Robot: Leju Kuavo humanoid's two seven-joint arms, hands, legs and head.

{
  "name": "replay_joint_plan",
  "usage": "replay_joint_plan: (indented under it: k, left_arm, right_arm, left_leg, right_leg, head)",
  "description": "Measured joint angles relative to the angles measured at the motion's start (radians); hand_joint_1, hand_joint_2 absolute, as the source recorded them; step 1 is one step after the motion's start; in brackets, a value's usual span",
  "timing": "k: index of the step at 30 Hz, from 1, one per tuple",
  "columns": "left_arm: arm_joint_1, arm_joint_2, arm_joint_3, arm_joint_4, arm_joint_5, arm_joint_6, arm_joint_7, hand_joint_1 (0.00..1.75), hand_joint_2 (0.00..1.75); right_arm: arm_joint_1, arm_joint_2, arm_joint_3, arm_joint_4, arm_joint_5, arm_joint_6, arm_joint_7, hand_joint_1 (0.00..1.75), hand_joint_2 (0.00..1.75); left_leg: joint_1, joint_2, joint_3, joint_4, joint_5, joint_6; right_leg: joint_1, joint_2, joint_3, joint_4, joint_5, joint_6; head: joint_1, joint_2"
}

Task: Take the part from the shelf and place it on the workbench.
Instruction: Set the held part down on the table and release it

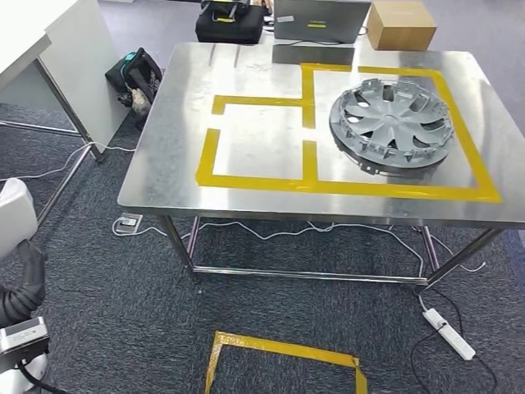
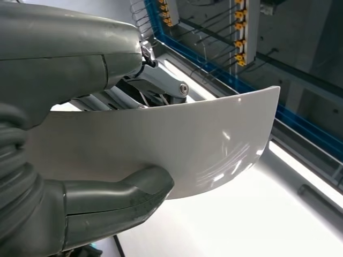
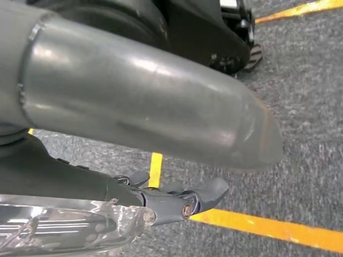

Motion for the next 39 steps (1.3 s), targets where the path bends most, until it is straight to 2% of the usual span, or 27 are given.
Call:
replay_joint_plan:
  k: [1,3,4,5,6,7,8,10,11,15,17,19,20,21,22,23,24,25,26,29,31,32,34,35,36,37,39]
  left_arm:
    - [0.000,0.000,0.000,-0.001,-0.002,0.001,0.000,1.75,1.75]
    - [0.001,0.000,0.000,-0.002,-0.007,0.002,0.000,1.75,1.75]
    - [0.001,0.000,0.000,-0.002,-0.009,0.003,0.001,1.75,1.75]
    - [0.002,0.000,0.000,-0.002,-0.010,0.004,0.002,1.75,1.75]
    - [0.003,0.000,0.000,-0.002,-0.010,0.005,0.002,1.75,1.75]
    - [0.003,0.000,0.001,-0.002,-0.010,0.006,0.003,1.75,1.75]
    - [0.003,0.000,0.001,-0.002,-0.010,0.007,0.003,1.75,1.75]
    - [0.003,0.000,0.001,-0.002,-0.011,0.008,0.004,1.75,1.75]
    - [0.003,0.000,0.001,-0.002,-0.011,0.008,0.004,1.75,1.75]
    - [0.003,0.001,0.002,-0.004,-0.013,0.009,0.006,1.75,1.75]
    - [0.002,0.003,0.002,-0.005,-0.014,0.009,0.007,1.75,1.75]
    - [0.002,0.004,0.003,-0.005,-0.014,0.009,0.007,1.75,1.75]
    - [0.003,0.004,0.003,-0.005,-0.014,0.009,0.008,1.75,1.75]
    - [0.004,0.004,0.004,-0.005,-0.014,0.009,0.008,1.75,1.75]
    - [0.004,0.004,0.005,-0.005,-0.014,0.009,0.009,1.75,1.75]
    - [0.004,0.004,0.006,-0.005,-0.014,0.009,0.009,1.75,1.75]
    - [0.004,0.004,0.007,-0.005,-0.014,0.009,0.009,1.75,1.75]
    - [0.004,0.004,0.007,-0.005,-0.014,0.009,0.009,1.75,1.75]
    - [0.004,0.004,0.008,-0.006,-0.014,0.009,0.009,1.75,1.75]
    - [0.006,0.004,0.008,-0.006,-0.014,0.009,0.011,1.75,1.75]
    - [0.006,0.004,0.009,-0.006,-0.014,0.009,0.011,1.75,1.75]
    - [0.006,0.004,0.009,-0.006,-0.014,0.009,0.011,1.75,1.75]
    - [0.007,0.004,0.010,-0.006,-0.014,0.008,0.011,1.75,1.75]
    - [0.007,0.004,0.010,-0.006,-0.014,0.008,0.011,1.75,1.75]
    - [0.008,0.004,0.010,-0.006,-0.014,0.008,0.011,1.75,1.75]
    - [0.009,0.004,0.010,-0.006,-0.014,0.008,0.011,1.75,1.75]
    - [0.009,0.004,0.011,-0.006,-0.014,0.006,0.011,1.75,1.75]
  right_arm:
    - [-0.001,0.000,0.000,0.000,0.001,0.000,0.000,0.00,0.00]
    - [-0.001,0.002,0.000,0.000,0.005,0.001,0.001,0.00,0.00]
    - [0.000,0.002,0.000,0.000,0.008,0.001,0.002,0.00,0.00]
    - [0.002,0.003,0.000,0.000,0.010,0.001,0.003,0.00,0.00]
    - [0.003,0.003,0.000,0.000,0.011,0.000,0.003,0.00,0.00]
    - [0.003,0.003,0.000,0.000,0.012,0.000,0.003,0.00,0.00]
    - [0.003,0.003,0.000,0.000,0.012,0.000,0.003,0.00,0.00]
    - [0.002,0.004,0.000,0.000,0.013,0.000,0.003,0.00,0.00]
    - [0.001,0.004,0.000,0.000,0.013,0.000,0.003,0.00,0.00]
    - [0.002,0.007,0.000,0.000,0.014,-0.001,0.003,0.00,0.00]
    - [0.001,0.008,0.000,0.000,0.014,-0.002,0.002,0.00,0.00]
    - [0.000,0.008,0.000,0.000,0.014,-0.001,0.003,0.00,0.00]
    - [0.001,0.009,0.000,0.000,0.014,0.000,0.003,0.00,0.00]
    - [0.002,0.009,0.000,0.000,0.014,0.000,0.003,0.00,0.00]
    - [0.002,0.010,0.000,0.000,0.014,0.001,0.003,0.00,0.00]
    - [0.003,0.011,0.000,0.000,0.014,0.001,0.003,0.00,0.00]
    - [0.002,0.012,0.000,0.000,0.014,0.001,0.003,0.00,0.00]
    - [0.001,0.012,0.000,0.000,0.014,0.002,0.003,0.00,0.00]
    - [0.001,0.013,0.000,0.000,0.014,0.002,0.003,0.00,0.00]
    - [0.001,0.012,0.000,0.000,0.015,0.002,0.002,0.00,0.00]
    - [0.000,0.012,0.000,0.000,0.015,0.002,0.002,0.00,0.00]
    - [-0.001,0.013,0.000,0.000,0.015,0.003,0.002,0.00,0.00]
    - [-0.001,0.014,0.000,0.000,0.016,0.004,0.002,0.00,0.00]
    - [0.000,0.014,0.000,0.000,0.016,0.004,0.002,0.00,0.00]
    - [0.002,0.014,0.000,0.000,0.016,0.004,0.003,0.00,0.00]
    - [0.003,0.014,0.000,0.000,0.017,0.004,0.003,0.00,0.00]
    - [0.003,0.014,0.000,0.000,0.017,0.004,0.003,0.00,0.00]
  left_leg:
    - [0.002,0.001,0.004,-0.001,-0.002,0.006]
    - [0.001,0.002,0.009,-0.002,-0.008,0.014]
    - [-0.001,0.002,0.012,-0.001,-0.011,0.017]
    - [-0.002,0.001,0.017,-0.001,-0.015,0.018]
    - [-0.004,0.000,0.023,-0.001,-0.020,0.018]
    - [-0.004,-0.002,0.031,-0.001,-0.025,0.017]
    - [-0.005,-0.002,0.039,-0.001,-0.031,0.014]
    - [-0.008,-0.004,0.048,0.001,-0.041,0.006]
    - [-0.010,-0.005,0.049,0.001,-0.044,0.001]
    - [-0.007,-0.004,0.046,0.013,-0.060,-0.019]
    - [-0.005,-0.003,-0.002,0.108,-0.105,-0.029]
    - [-0.003,-0.003,-0.080,0.241,-0.151,-0.035]
    - [-0.003,-0.003,-0.107,0.278,-0.152,-0.036]
    - [-0.002,-0.003,-0.114,0.277,-0.131,-0.036]
    - [-0.002,-0.002,-0.103,0.238,-0.092,-0.035]
    - [-0.002,-0.001,-0.077,0.173,-0.045,-0.034]
    - [-0.003,0.000,-0.049,0.107,-0.012,-0.034]
    - [-0.004,0.001,-0.025,0.053,0.006,-0.031]
    - [-0.004,0.001,-0.011,0.020,0.009,-0.027]
    - [-0.003,-0.002,0.002,0.004,-0.008,-0.007]
    - [-0.001,-0.003,0.018,0.001,-0.016,0.007]
    - [-0.001,-0.003,0.025,0.000,-0.022,0.013]
    - [-0.004,-0.003,0.035,0.001,-0.034,0.020]
    - [-0.005,-0.004,0.042,0.001,-0.041,0.021]
    - [-0.005,-0.005,0.050,0.001,-0.048,0.020]
    - [-0.006,-0.006,0.062,0.001,-0.056,0.019]
    - [-0.006,-0.007,0.087,0.000,-0.076,0.015]
  right_leg:
    - [-0.001,-0.001,-0.019,0.043,-0.023,0.004]
    - [-0.002,-0.003,-0.096,0.187,-0.081,0.009]
    - [-0.002,-0.003,-0.133,0.247,-0.096,0.009]
    - [-0.002,-0.003,-0.156,0.275,-0.093,0.009]
    - [-0.001,-0.003,-0.159,0.261,-0.067,0.007]
    - [-0.001,-0.003,-0.142,0.210,-0.026,0.004]
    - [0.000,-0.003,-0.114,0.138,0.019,-0.001]
    - [0.002,-0.003,-0.064,0.025,0.069,-0.009]
    - [0.004,-0.003,-0.053,0.002,0.073,-0.013]
    - [0.003,-0.001,-0.040,-0.012,0.068,-0.034]
    - [-0.001,-0.002,-0.030,-0.018,0.064,-0.044]
    - [-0.001,-0.002,-0.021,-0.018,0.055,-0.049]
    - [-0.002,-0.002,-0.015,-0.018,0.049,-0.049]
    - [-0.002,-0.001,-0.008,-0.018,0.044,-0.048]
    - [-0.004,-0.001,0.001,-0.018,0.038,-0.045]
    - [-0.005,0.000,0.010,-0.019,0.030,-0.042]
    - [-0.004,0.001,0.017,-0.018,0.022,-0.036]
    - [-0.002,0.003,0.020,-0.018,0.014,-0.030]
    - [0.000,0.003,0.021,-0.019,0.009,-0.024]
    - [0.002,0.002,0.035,-0.020,0.002,-0.008]
    - [0.001,-0.001,0.020,0.026,-0.021,0.001]
    - [0.001,-0.002,-0.010,0.080,-0.045,0.004]
    - [0.001,-0.003,-0.094,0.214,-0.093,0.007]
    - [0.001,-0.003,-0.129,0.257,-0.099,0.007]
    - [0.001,-0.003,-0.147,0.263,-0.084,0.006]
    - [0.001,-0.003,-0.147,0.233,-0.047,0.005]
    - [0.002,-0.003,-0.115,0.112,0.049,-0.002]
  head:
    - [0.001,0.000]
    - [0.005,0.000]
    - [0.005,0.000]
    - [0.005,0.000]
    - [0.005,0.000]
    - [0.005,0.000]
    - [0.005,0.000]
    - [0.005,0.000]
    - [0.005,0.000]
    - [0.001,0.000]
    - [-0.002,0.000]
    - [-0.003,0.000]
    - [-0.003,0.000]
    - [-0.003,0.000]
    - [-0.003,0.000]
    - [-0.003,0.000]
    - [-0.004,0.000]
    - [-0.005,0.000]
    - [-0.005,0.000]
    - [-0.002,0.000]
    - [0.003,0.000]
    - [0.005,0.000]
    - [0.008,0.000]
    - [0.008,0.000]
    - [0.009,0.000]
    - [0.009,0.000]
    - [0.009,0.000]
